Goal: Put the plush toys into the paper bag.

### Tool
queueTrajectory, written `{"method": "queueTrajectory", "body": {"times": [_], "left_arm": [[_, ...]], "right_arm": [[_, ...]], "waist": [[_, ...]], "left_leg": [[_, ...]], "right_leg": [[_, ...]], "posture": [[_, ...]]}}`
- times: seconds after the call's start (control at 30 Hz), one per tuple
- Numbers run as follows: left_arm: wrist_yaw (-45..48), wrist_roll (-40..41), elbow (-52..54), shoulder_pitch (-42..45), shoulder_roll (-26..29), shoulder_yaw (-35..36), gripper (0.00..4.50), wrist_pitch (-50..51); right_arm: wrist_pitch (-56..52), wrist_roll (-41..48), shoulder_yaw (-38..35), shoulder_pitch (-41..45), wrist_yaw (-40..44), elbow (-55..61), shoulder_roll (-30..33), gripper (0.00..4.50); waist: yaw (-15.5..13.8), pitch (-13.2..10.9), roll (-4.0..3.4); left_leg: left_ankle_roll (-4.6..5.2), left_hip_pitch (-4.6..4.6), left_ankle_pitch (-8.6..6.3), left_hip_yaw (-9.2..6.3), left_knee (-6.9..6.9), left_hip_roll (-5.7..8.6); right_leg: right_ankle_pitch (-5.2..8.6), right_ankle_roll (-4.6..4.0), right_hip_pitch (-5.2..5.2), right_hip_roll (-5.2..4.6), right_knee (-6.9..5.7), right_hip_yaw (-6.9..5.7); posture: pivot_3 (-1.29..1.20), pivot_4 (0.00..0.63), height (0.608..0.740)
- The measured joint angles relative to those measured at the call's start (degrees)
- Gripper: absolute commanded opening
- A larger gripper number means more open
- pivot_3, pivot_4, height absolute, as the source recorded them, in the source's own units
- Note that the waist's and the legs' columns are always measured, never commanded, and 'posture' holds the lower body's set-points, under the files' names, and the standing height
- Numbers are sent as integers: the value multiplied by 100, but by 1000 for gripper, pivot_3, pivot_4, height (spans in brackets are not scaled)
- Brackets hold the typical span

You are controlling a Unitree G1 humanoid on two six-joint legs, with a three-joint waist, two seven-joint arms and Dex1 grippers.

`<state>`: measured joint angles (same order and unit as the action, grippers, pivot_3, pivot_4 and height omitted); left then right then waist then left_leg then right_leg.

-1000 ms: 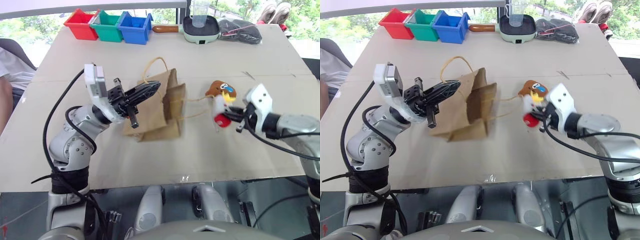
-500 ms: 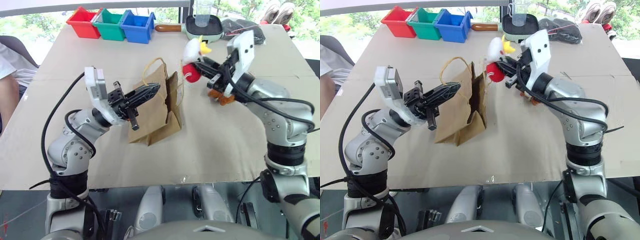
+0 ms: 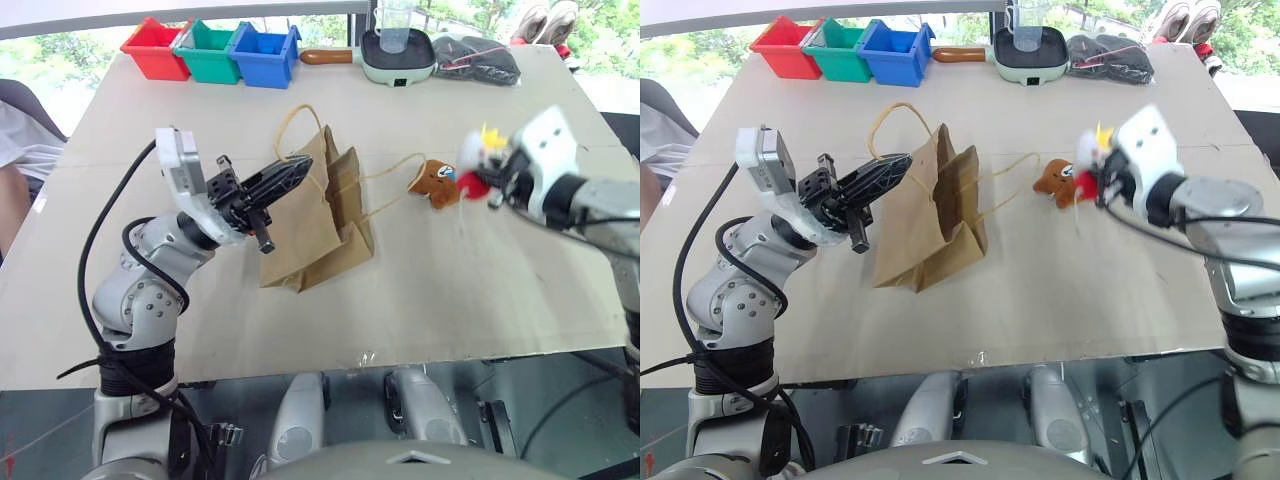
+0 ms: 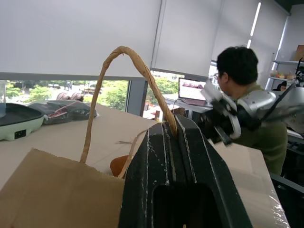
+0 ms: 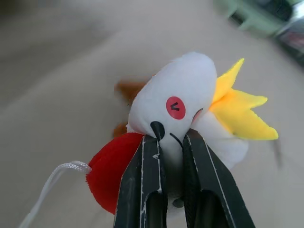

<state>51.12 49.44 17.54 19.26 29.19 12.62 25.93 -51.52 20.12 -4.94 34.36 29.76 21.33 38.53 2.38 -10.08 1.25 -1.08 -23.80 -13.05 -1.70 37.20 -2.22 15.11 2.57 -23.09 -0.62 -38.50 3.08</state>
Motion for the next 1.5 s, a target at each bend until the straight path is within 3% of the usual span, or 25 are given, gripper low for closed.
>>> {"method": "queueTrajectory", "body": {"times": [0.2,0.37,0.5,0.7,0.93,1.13,1.17,1.27,1.3,1.37,1.5], "left_arm": [[40,-48,-34,20,-9,-149,0,-1],[52,-72,-141,241,-70,-217,0,-5],[-30,-89,-161,260,-124,-188,0,-16],[-352,-43,-59,210,-406,-77,0,-152],[-662,-97,326,-309,-526,-20,0,-258],[-679,-457,440,-562,-544,-194,0,-538],[-674,-541,441,-611,-549,-214,0,-579],[-633,-802,440,-682,-502,-226,0,-811],[-613,-903,439,-725,-453,-217,0,-909],[-571,-1006,439,-757,-417,-206,0,-1034],[-556,-1200,431,-827,-360,-151,0,-1317]], "right_arm": [[124,-93,-259,815,-767,-151,-644,77],[507,-215,264,1302,-1242,-396,-1839,77],[560,-254,730,1143,-1349,-326,-2344,77],[1137,-899,2346,3,-1237,-480,-2480,77],[2268,-1051,2913,-32,2,-1141,-2432,77],[3647,-1100,3212,1030,1782,-2844,-2615,77],[3839,-1159,3265,1237,2022,-3200,-2662,772],[4260,-1315,3344,1447,2590,-3856,-2683,2094],[4316,-1328,3343,1437,2712,-3959,-2639,2792],[4313,-1326,3317,1381,2860,-3946,-2510,3196],[4118,-1098,3046,1042,3250,-3399,-2081,3196]], "waist": [[-63,0,0],[0,-1,-2],[-33,-1,-2],[-36,-1,-1],[-16,-1,-1],[-8,-1,-1],[-7,-1,-1],[-48,-1,-1],[-54,-1,-2],[-58,-1,-2],[-67,-1,-2]], "left_leg": [[0,-8,0,-3,0,5],[0,-4,0,-3,-5,0],[0,-12,0,-5,-6,2],[0,-14,0,1,-1,6],[-1,-9,0,-5,-1,4],[-1,-2,0,-4,0,4],[-1,-2,0,-4,0,4],[-1,-6,0,-7,-1,5],[-1,-7,0,-4,-1,7],[-1,-7,0,-3,0,9],[-1,-7,0,-5,0,8]], "right_leg": [[0,0,0,-8,5,-7],[0,-2,-10,-2,-14,-4],[-1,-2,-14,-8,-11,-8],[-1,-1,-14,-14,-9,-5],[-1,-1,-15,-7,-15,-7],[-1,-1,-12,-7,-22,-7],[-1,-2,-13,-7,-23,-7],[-1,-2,-12,-10,-19,-13],[-1,-2,-12,-14,-17,-11],[-1,-2,-12,-18,-17,-10],[-1,-2,-12,-17,-19,-12]], "posture": [[0,150,740],[0,150,740],[0,150,740],[0,150,740],[0,150,740],[0,150,740],[0,150,740],[0,150,740],[0,150,740],[0,150,740],[0,150,740]]}}
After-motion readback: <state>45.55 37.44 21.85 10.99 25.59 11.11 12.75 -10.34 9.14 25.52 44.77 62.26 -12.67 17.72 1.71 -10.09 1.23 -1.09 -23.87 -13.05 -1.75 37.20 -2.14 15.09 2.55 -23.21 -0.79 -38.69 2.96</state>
